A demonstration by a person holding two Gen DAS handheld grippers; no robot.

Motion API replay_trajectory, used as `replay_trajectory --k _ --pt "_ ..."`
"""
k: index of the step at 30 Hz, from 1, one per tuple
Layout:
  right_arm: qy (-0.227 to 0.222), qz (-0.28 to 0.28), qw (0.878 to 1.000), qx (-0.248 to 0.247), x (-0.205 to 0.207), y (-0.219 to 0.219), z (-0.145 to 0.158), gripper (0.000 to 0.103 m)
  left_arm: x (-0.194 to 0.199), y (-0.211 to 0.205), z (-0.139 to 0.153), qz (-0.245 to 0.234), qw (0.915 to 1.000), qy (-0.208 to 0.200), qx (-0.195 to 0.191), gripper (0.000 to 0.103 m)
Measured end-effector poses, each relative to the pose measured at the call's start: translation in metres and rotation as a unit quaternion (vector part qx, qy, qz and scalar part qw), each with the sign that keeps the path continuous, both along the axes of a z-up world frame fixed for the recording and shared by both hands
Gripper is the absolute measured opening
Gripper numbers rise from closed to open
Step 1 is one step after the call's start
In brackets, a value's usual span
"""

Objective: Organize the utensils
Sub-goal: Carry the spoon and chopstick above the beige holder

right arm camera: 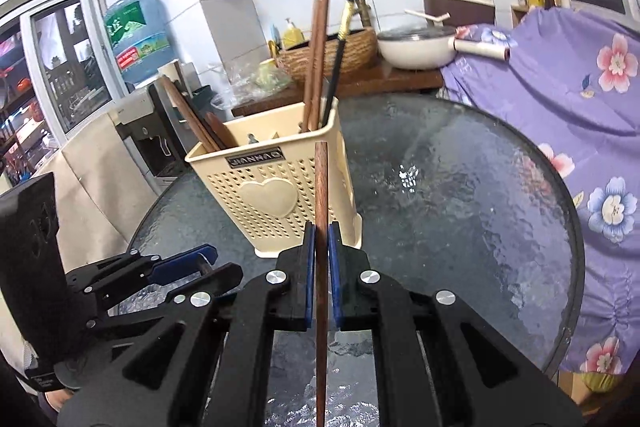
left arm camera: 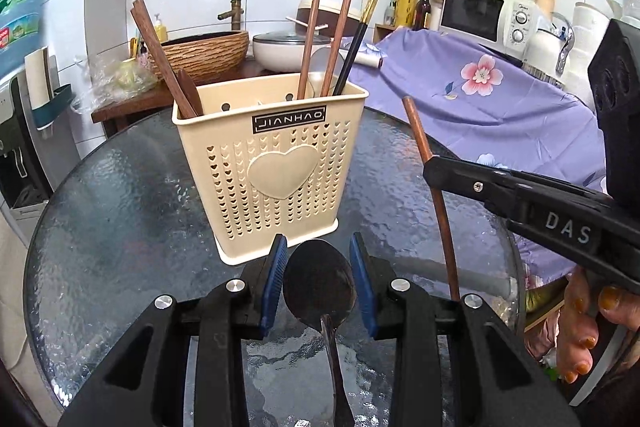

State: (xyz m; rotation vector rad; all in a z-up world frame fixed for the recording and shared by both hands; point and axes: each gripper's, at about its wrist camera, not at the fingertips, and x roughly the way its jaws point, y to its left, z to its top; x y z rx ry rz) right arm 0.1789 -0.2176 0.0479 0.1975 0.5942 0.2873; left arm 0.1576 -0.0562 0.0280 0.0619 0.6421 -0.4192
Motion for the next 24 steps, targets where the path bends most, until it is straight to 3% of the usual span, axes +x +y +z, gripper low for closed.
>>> replay_trajectory --k 24 --pt "-0.056 0.04 0.998 0.0 -0.022 0.006 0.031 0.007 -0.01 0.017 0.029 -0.01 0.9989 -0.034 -0.03 0.031"
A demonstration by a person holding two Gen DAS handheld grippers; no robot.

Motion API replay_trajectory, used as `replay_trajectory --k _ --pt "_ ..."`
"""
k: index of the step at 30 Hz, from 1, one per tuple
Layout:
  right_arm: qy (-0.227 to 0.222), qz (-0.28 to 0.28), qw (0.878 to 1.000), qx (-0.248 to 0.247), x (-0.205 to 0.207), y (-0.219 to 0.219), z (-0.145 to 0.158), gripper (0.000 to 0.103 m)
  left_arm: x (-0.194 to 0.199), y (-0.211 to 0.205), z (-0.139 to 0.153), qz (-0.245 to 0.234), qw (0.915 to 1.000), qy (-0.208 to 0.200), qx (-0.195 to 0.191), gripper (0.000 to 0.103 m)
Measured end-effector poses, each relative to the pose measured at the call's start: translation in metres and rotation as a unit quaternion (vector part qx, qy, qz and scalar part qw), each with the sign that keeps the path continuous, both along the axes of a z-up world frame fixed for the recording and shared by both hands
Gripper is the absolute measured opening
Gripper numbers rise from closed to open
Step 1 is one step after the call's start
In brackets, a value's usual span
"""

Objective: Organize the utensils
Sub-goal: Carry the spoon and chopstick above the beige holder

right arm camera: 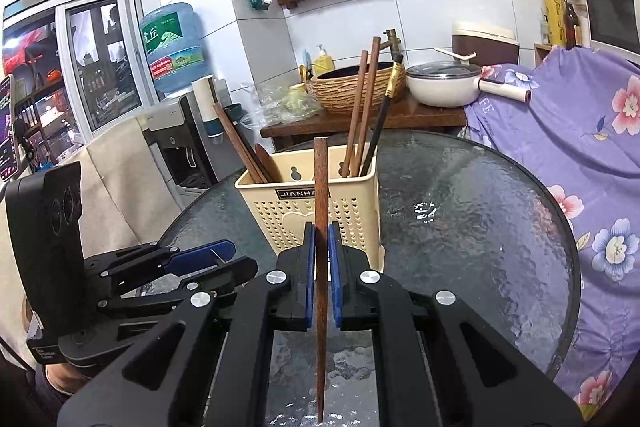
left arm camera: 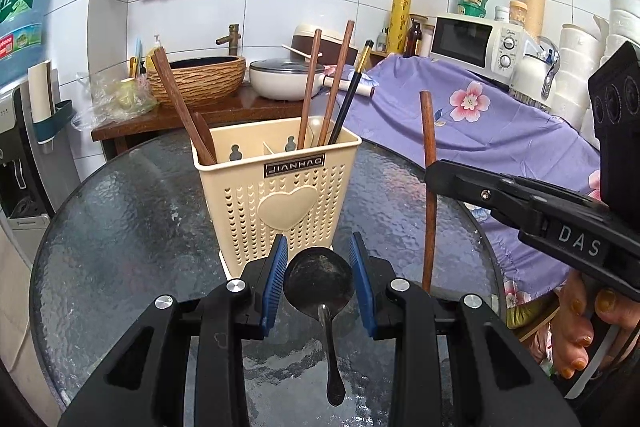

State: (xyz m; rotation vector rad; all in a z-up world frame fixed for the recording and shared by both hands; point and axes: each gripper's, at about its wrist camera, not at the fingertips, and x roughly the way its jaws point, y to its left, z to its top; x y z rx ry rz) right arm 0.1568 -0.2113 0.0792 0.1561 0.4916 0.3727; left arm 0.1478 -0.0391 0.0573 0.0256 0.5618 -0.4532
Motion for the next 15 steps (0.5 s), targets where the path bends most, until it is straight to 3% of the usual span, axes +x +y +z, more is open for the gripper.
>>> replay_trajectory --k 15 --pt "-0.044 0.012 0.999 -0.007 -0.005 0.006 0.043 0.007 -0.006 0.007 0.054 -0.006 0.9979 -0.063 -0.017 0.031"
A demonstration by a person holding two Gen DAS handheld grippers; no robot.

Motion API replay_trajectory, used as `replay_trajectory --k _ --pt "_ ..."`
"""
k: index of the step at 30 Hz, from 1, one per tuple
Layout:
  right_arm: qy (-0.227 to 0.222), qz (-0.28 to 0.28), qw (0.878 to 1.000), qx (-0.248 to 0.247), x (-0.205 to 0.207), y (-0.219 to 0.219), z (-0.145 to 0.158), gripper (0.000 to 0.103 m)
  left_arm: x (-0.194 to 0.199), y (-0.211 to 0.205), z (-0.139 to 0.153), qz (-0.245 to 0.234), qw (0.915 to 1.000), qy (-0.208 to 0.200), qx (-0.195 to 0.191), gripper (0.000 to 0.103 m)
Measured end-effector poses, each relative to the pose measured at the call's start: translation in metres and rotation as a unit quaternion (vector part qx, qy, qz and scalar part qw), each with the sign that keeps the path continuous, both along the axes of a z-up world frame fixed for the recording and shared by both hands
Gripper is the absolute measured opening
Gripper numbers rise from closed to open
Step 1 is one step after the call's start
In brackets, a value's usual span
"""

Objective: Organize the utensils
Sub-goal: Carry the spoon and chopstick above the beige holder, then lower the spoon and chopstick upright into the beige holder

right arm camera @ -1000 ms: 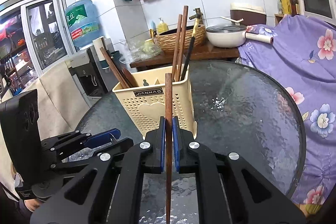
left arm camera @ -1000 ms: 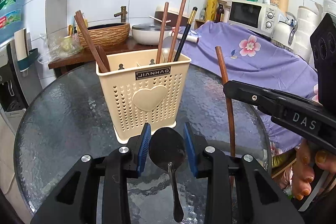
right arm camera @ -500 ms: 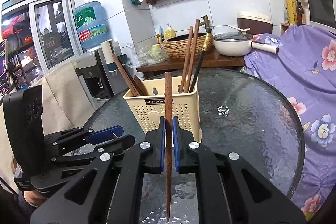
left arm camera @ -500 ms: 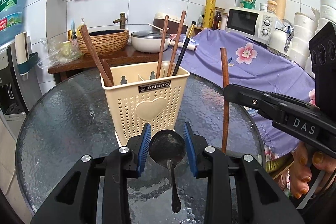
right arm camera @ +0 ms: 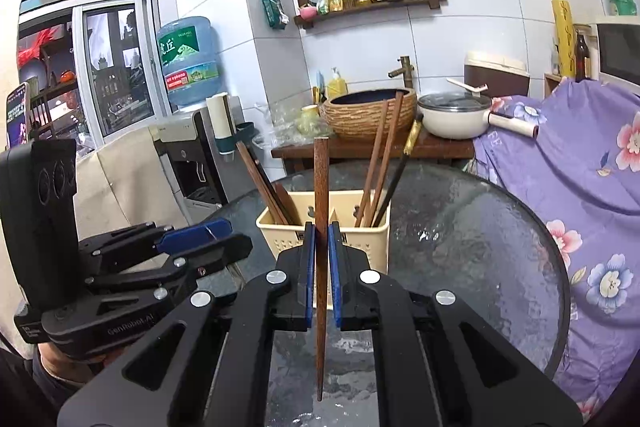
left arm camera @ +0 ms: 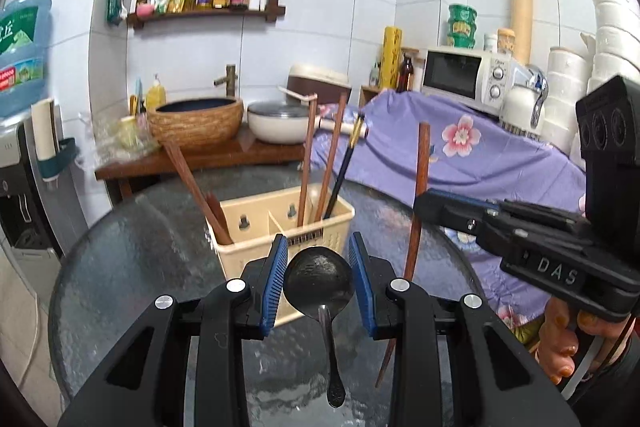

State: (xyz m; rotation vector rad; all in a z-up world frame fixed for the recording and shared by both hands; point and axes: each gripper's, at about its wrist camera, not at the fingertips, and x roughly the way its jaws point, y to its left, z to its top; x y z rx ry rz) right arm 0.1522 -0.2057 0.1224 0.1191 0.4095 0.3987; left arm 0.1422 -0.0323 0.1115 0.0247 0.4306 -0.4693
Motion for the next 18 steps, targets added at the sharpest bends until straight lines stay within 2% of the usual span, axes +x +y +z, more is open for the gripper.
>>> replay_trajectory --k 6,13,18 --pt "-0.04 -0.001 0.999 0.0 0.003 0.002 0.036 0.007 0.013 0.009 0.038 0.02 0.9988 -0.041 -0.017 0.031" --pt "-0.101 -0.02 0.995 0.01 0.022 0.002 0.098 0.007 0.04 0.017 0.092 0.044 0.9947 -0.076 -0.054 0.031" --pt "-0.14 -0.044 0.989 0.008 0.041 0.007 0.119 0.007 0.059 0.013 0.113 0.083 0.9889 -0.112 -0.052 0.031"
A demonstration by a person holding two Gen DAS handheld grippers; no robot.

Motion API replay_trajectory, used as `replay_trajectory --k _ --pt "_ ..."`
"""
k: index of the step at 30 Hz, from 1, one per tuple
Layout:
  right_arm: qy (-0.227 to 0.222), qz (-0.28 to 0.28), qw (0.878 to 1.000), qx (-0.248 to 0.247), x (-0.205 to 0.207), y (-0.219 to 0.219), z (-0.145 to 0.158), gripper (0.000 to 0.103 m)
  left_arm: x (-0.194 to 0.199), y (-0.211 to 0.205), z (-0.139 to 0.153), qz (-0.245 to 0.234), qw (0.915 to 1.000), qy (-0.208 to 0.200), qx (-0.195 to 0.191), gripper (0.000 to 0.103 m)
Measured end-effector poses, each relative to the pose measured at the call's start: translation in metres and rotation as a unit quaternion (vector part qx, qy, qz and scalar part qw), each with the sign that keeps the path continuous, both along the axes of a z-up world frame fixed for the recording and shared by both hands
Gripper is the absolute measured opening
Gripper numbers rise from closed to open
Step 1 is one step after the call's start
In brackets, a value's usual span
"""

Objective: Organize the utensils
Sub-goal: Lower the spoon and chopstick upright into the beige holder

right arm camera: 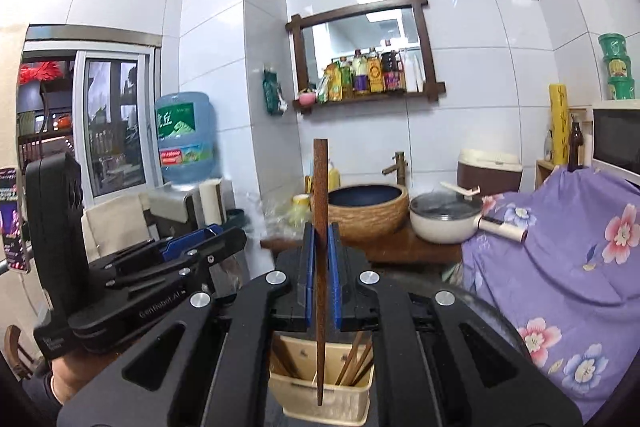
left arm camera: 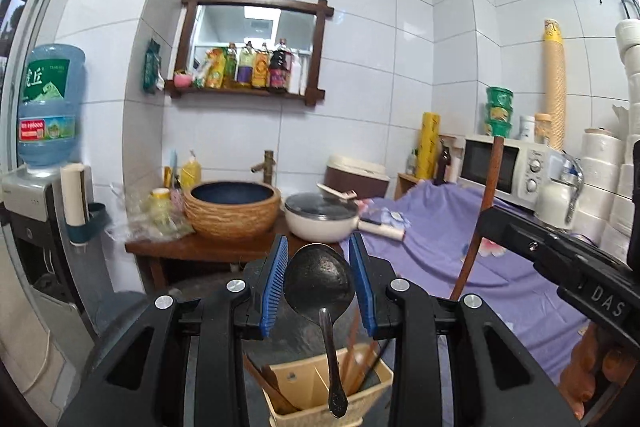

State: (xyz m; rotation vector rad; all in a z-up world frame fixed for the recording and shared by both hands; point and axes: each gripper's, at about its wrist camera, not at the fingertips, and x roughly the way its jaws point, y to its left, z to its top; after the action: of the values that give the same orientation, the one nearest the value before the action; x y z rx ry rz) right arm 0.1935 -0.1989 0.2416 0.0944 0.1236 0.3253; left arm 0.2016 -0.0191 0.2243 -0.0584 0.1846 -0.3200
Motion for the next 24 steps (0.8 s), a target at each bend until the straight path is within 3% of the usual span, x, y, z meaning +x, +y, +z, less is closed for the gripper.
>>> replay_trajectory --k 9,24 --pt "-0.013 -0.029 0.999 -0.012 0.032 0.016 -0.034 0.007 0.034 -0.009 -0.035 0.052 0.9986 -0.002 0.004 0.031" --pt "0.054 -0.032 0.998 -0.008 0.051 0.009 -0.113 0.008 0.049 -0.011 -0.107 0.062 0.9962 0.059 0.016 0.031"
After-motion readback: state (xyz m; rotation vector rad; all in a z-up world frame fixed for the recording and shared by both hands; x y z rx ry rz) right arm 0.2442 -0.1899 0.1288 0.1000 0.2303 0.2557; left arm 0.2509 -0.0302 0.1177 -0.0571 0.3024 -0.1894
